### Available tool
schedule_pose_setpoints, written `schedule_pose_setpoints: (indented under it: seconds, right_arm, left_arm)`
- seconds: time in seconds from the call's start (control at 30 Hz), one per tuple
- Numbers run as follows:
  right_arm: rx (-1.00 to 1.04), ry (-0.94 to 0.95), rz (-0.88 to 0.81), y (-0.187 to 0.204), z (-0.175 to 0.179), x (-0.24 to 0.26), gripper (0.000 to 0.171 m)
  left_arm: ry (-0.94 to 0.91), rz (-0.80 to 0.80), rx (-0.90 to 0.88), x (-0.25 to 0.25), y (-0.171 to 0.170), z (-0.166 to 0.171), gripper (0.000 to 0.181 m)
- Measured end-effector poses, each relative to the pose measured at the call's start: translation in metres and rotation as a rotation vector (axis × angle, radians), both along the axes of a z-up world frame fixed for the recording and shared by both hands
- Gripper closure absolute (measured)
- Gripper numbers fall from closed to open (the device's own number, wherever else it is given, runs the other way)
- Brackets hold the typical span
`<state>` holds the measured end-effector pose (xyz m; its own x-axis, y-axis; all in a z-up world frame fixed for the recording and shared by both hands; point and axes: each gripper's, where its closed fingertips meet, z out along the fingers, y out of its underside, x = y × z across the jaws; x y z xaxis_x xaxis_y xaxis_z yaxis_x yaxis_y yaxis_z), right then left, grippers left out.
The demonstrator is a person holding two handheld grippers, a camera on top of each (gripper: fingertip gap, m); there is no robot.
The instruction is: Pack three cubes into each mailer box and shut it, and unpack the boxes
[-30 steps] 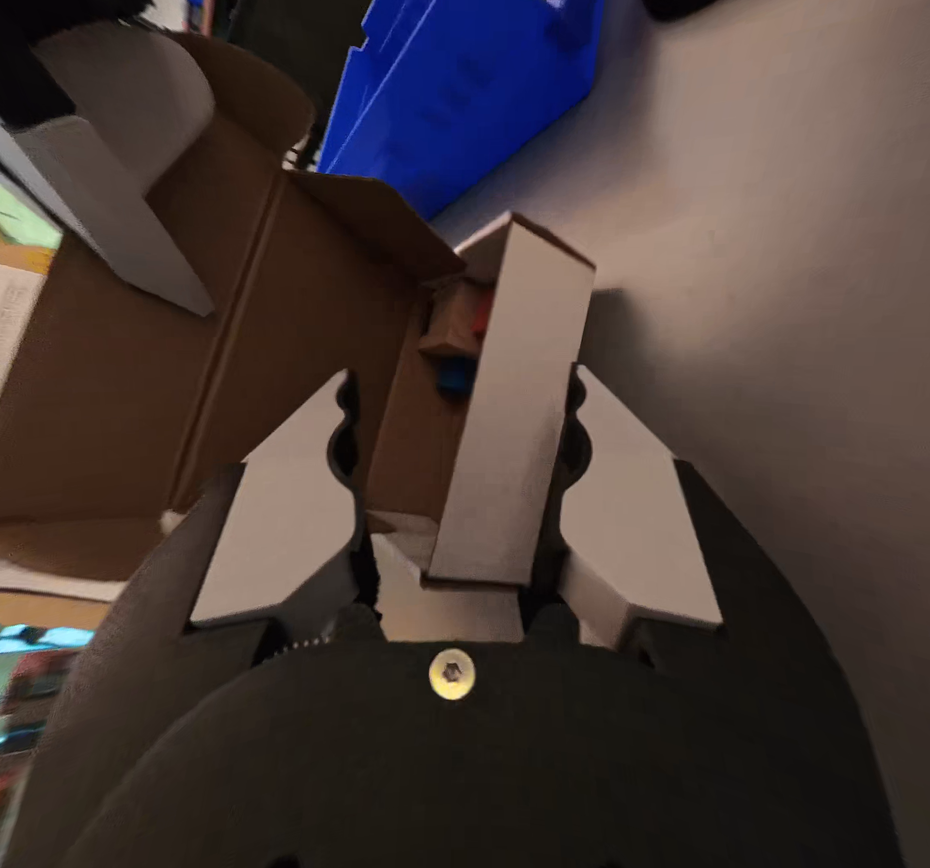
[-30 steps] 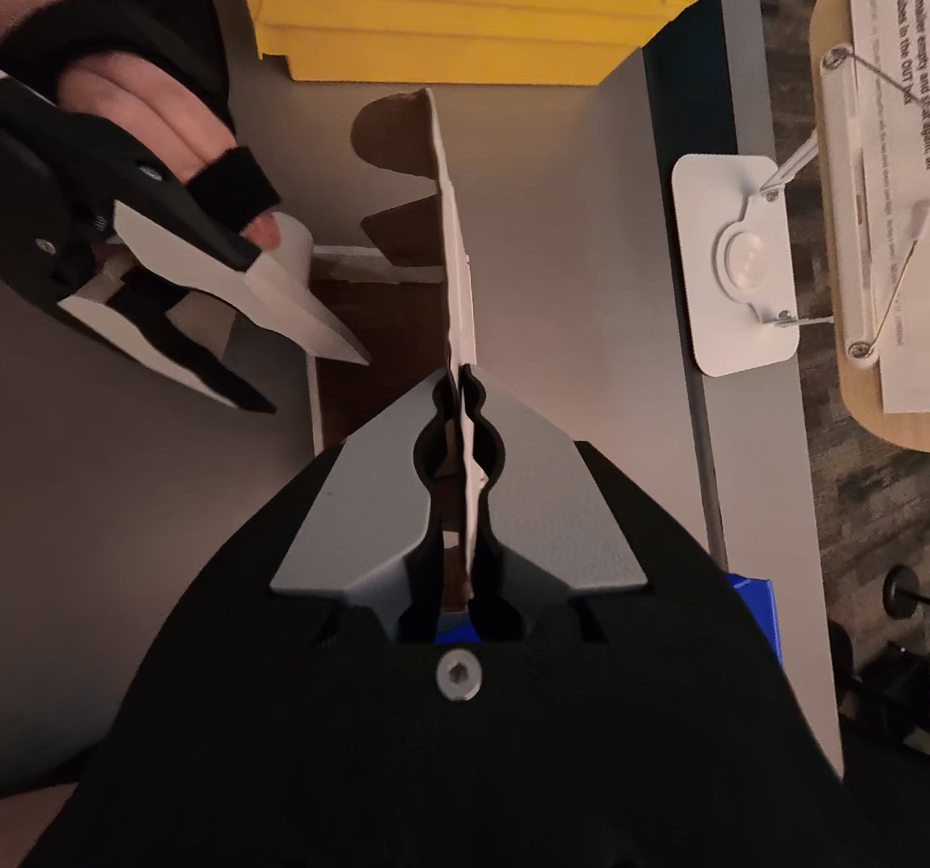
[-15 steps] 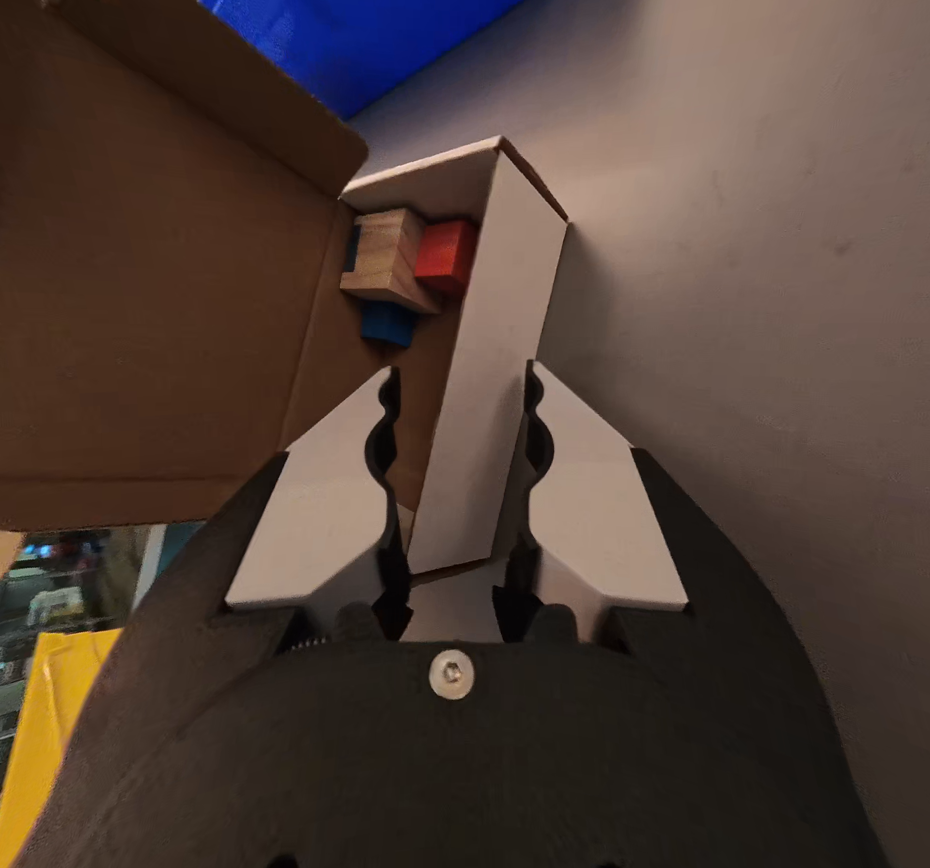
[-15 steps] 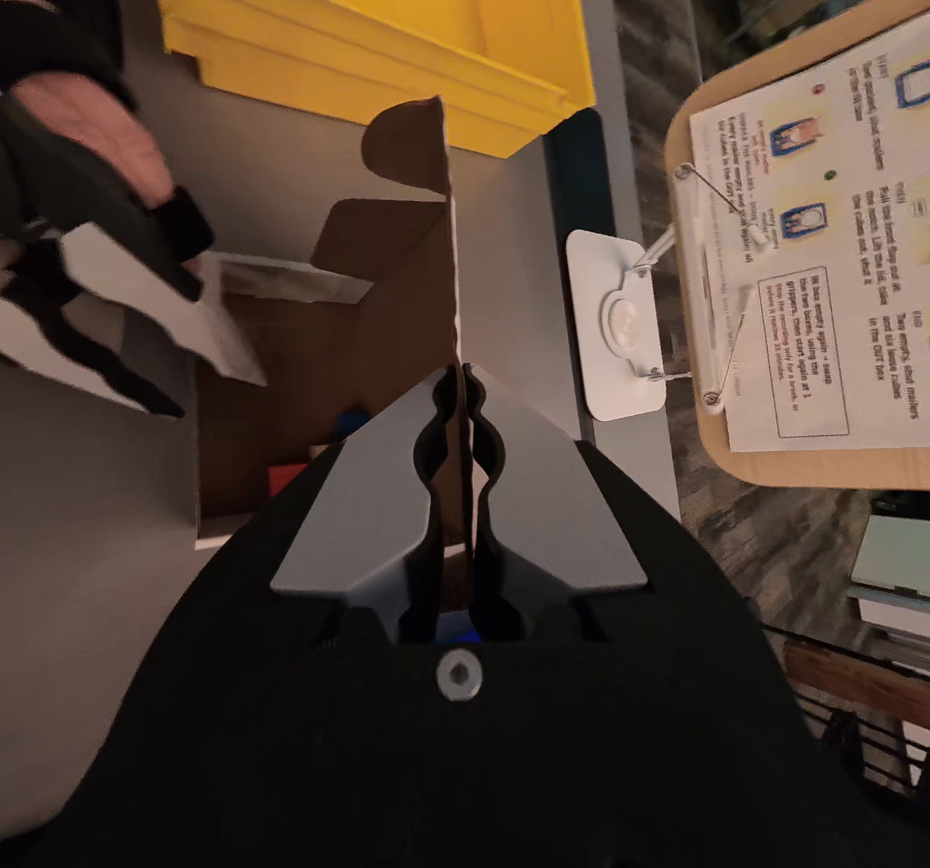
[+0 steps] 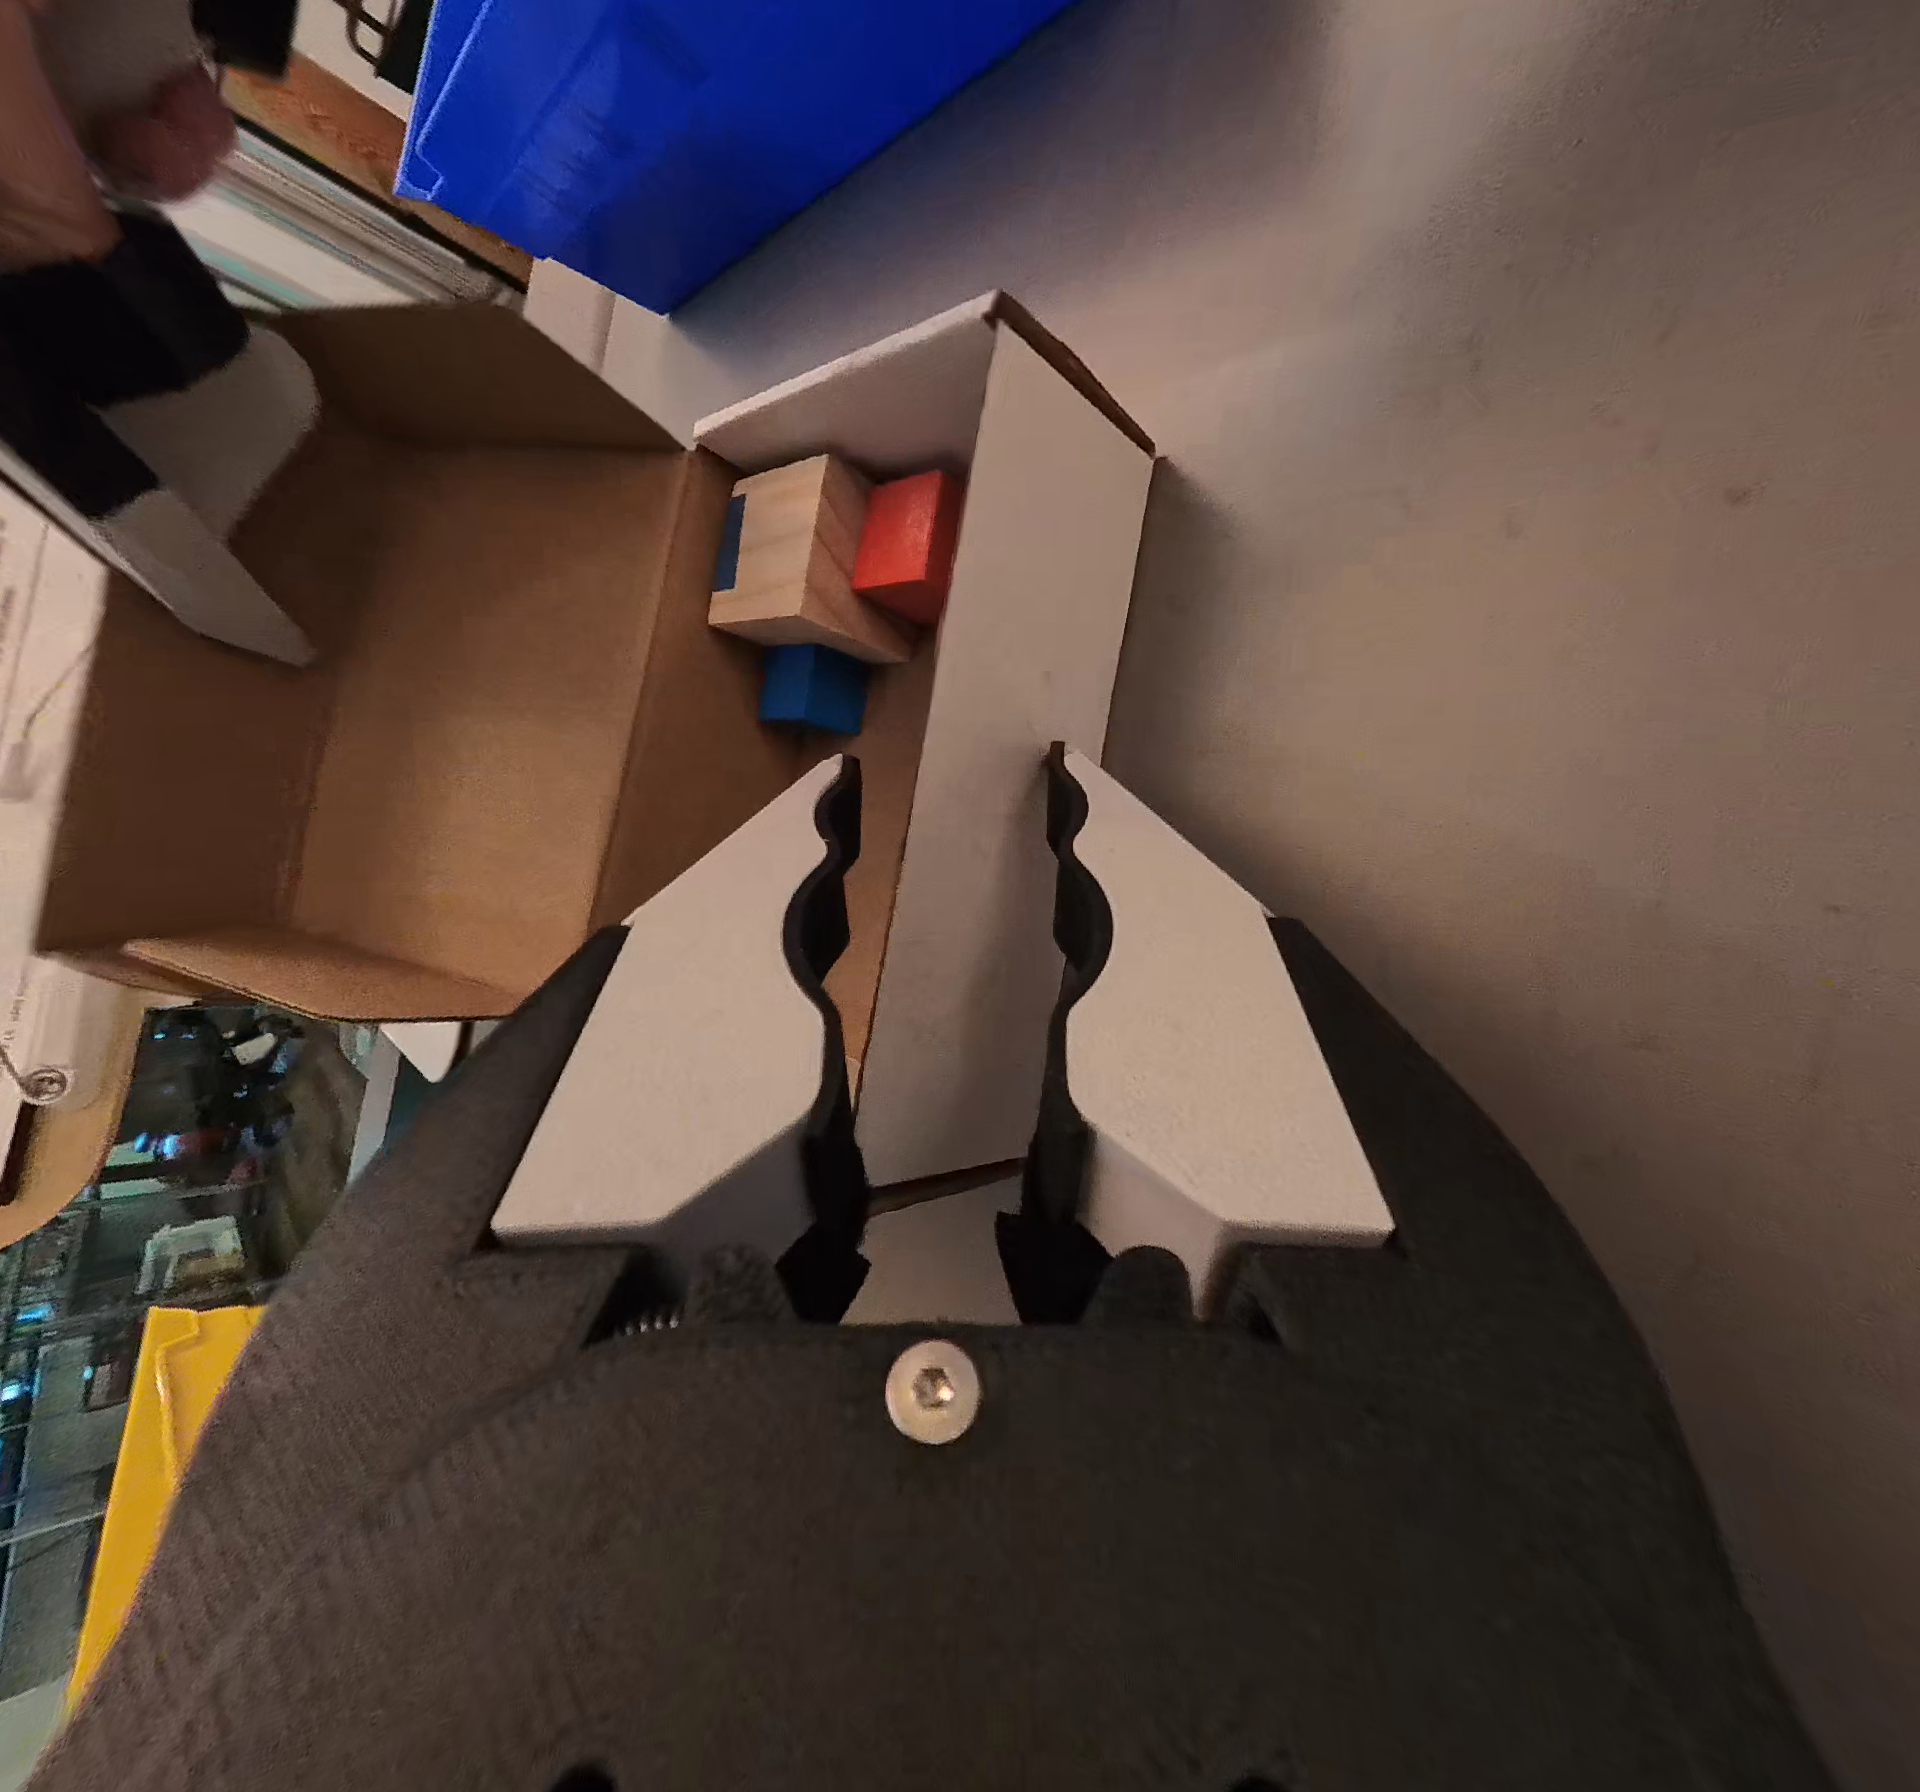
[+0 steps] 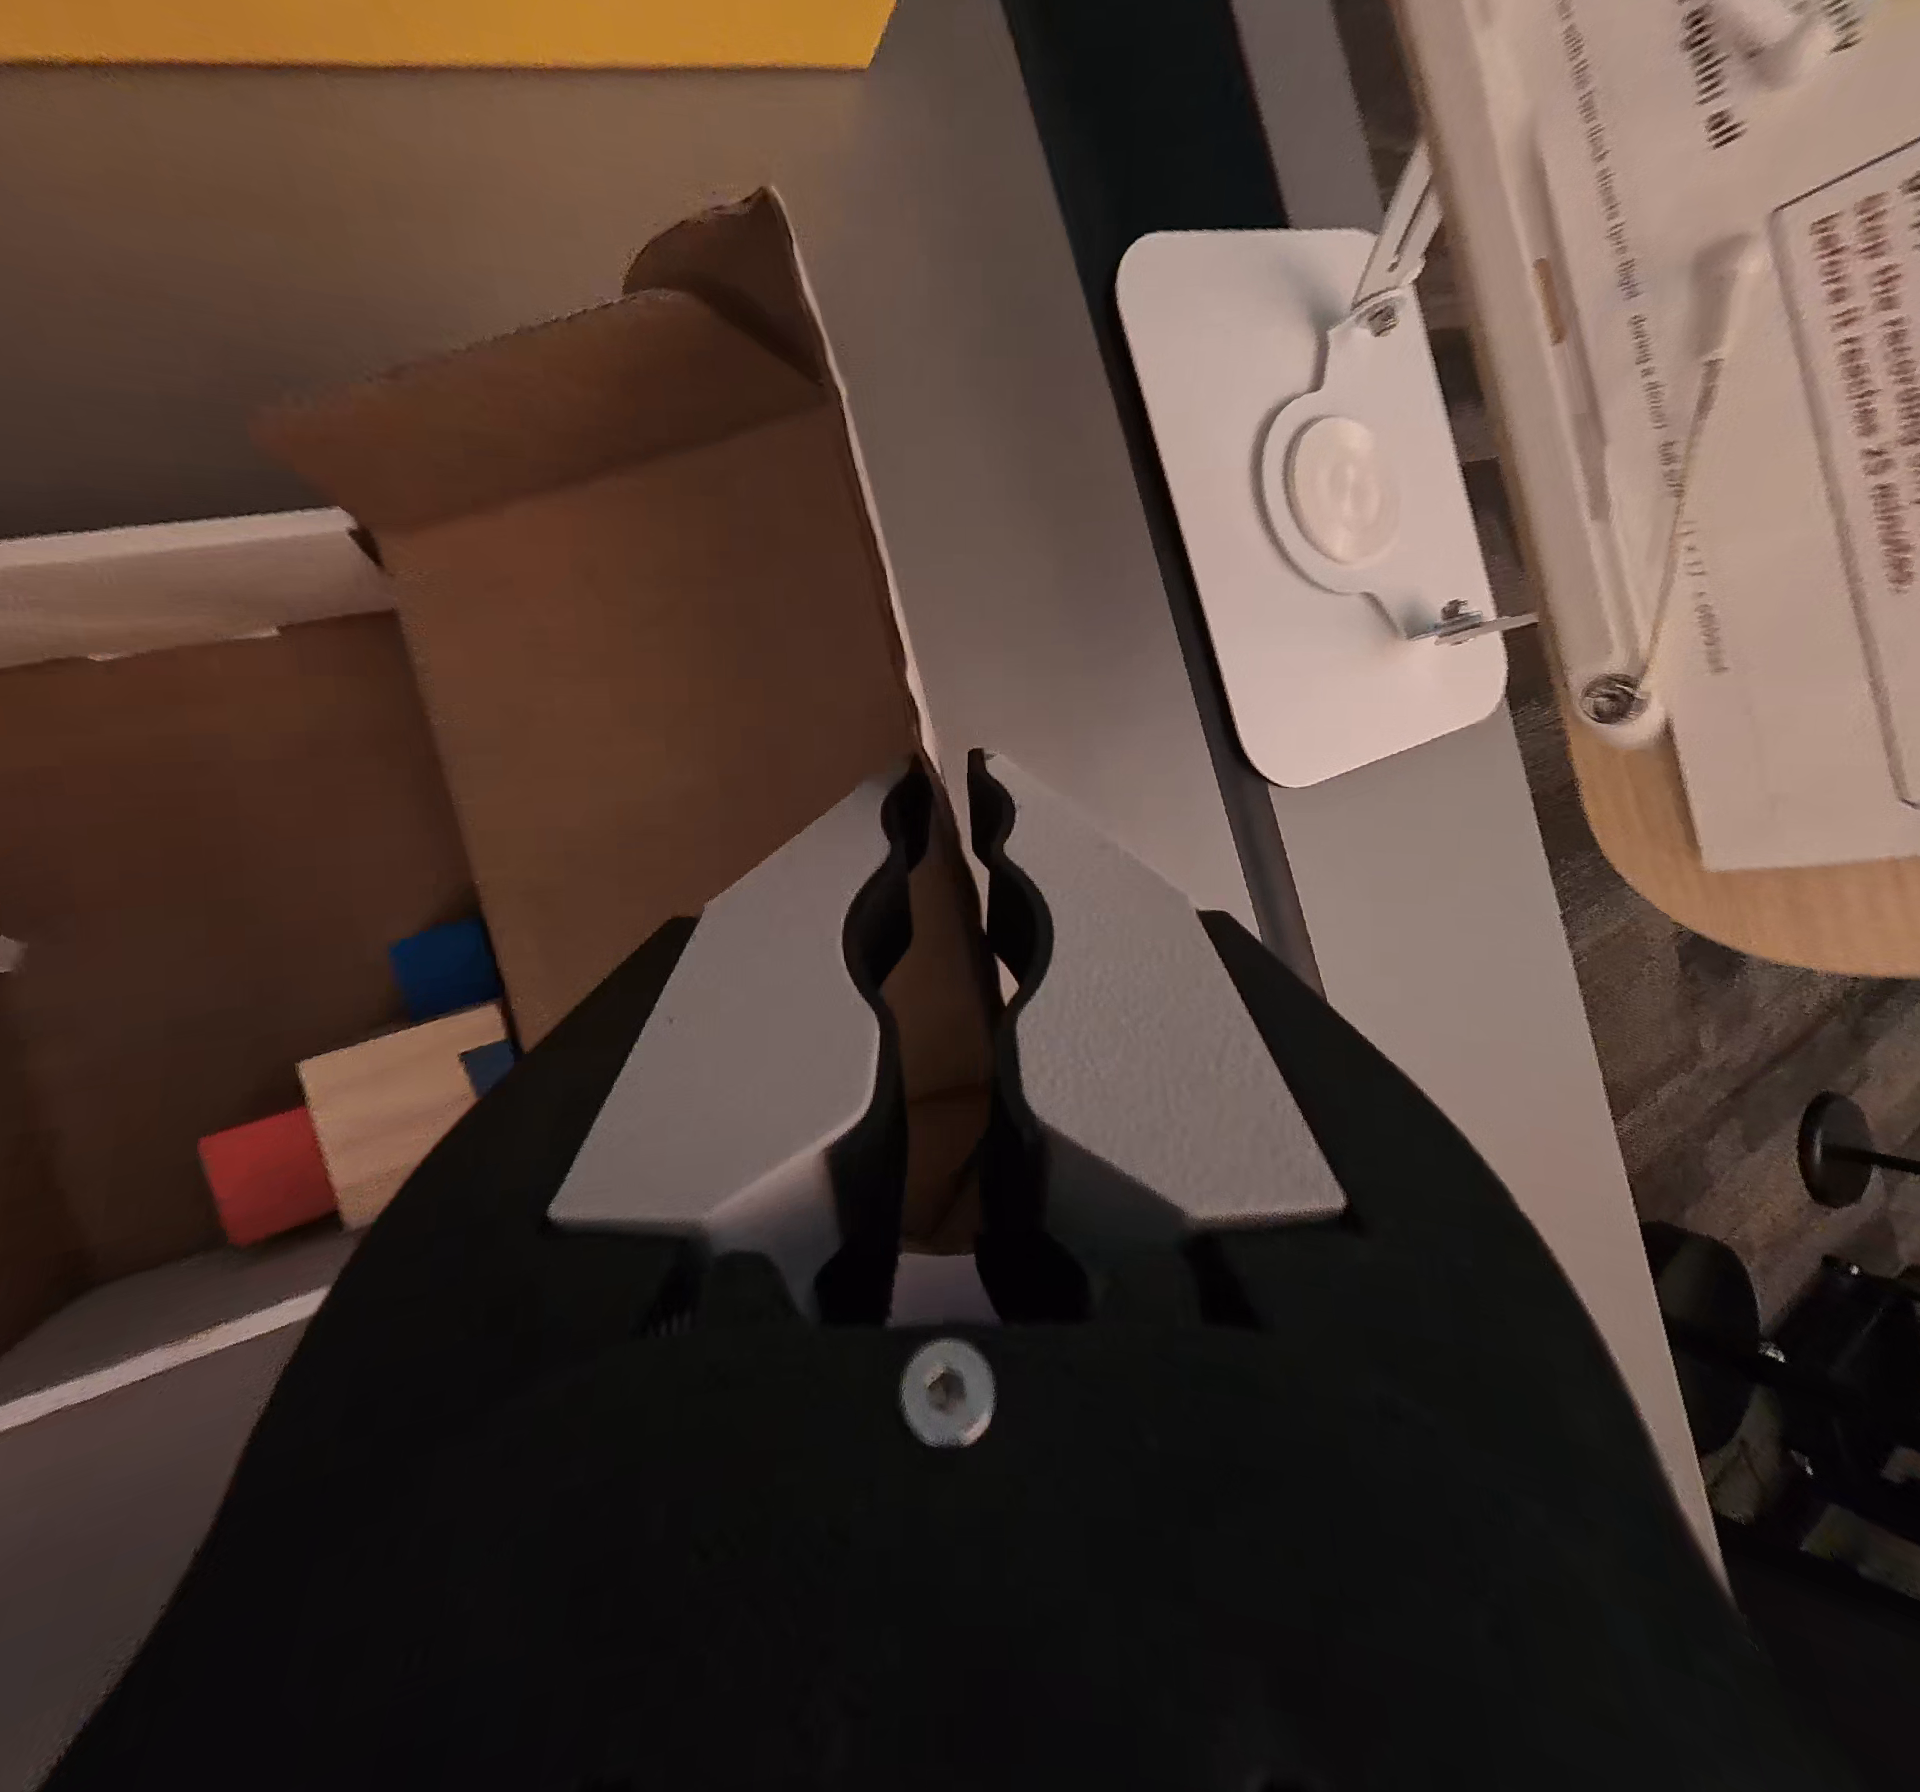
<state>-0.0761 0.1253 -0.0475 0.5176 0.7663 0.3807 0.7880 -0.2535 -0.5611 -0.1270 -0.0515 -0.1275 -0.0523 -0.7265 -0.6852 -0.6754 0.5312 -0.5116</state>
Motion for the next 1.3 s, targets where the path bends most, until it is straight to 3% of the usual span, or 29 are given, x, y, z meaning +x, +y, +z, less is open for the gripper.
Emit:
schedule_pose_setpoints:
  seconds: [0.03, 0.33, 0.57, 0.77, 0.87, 1.07, 1.2, 1.3]
  right_arm:
    - [-0.022, -0.015, 0.004, 0.006, -0.008, 0.000, 0.164]
    - [-0.335, -0.110, 0.056, 0.027, -0.091, -0.006, 0.150]
    - [-0.223, -0.085, 0.018, 0.037, -0.064, -0.007, 0.152]
    - [-0.244, -0.119, -0.011, 0.050, -0.093, -0.011, 0.139]
    - [-0.153, -0.102, -0.045, 0.057, -0.079, -0.009, 0.129]
    - [0.072, -0.146, -0.103, 0.044, -0.001, 0.016, 0.105]
    - [0.208, -0.087, -0.067, 0.000, 0.044, 0.014, 0.105]
    - [0.140, -0.031, 0.071, -0.055, 0.029, -0.007, 0.111]
  left_arm:
    - [0.002, -0.002, 0.007, 0.000, 0.000, 0.000, 0.147]
    - [-0.009, -0.022, 0.023, 0.001, 0.001, 0.002, 0.149]
    - [0.002, -0.001, 0.050, -0.002, 0.009, 0.001, 0.151]
    - [-0.012, 0.055, 0.048, -0.006, 0.026, 0.002, 0.146]
    - [-0.023, 0.068, 0.032, -0.008, 0.029, 0.002, 0.143]
    - [-0.032, 0.063, 0.029, -0.008, 0.030, 0.001, 0.141]
    - [-0.049, 0.063, 0.028, -0.008, 0.031, 0.002, 0.140]
    - [-0.075, 0.052, -0.003, -0.008, 0.025, 0.006, 0.139]
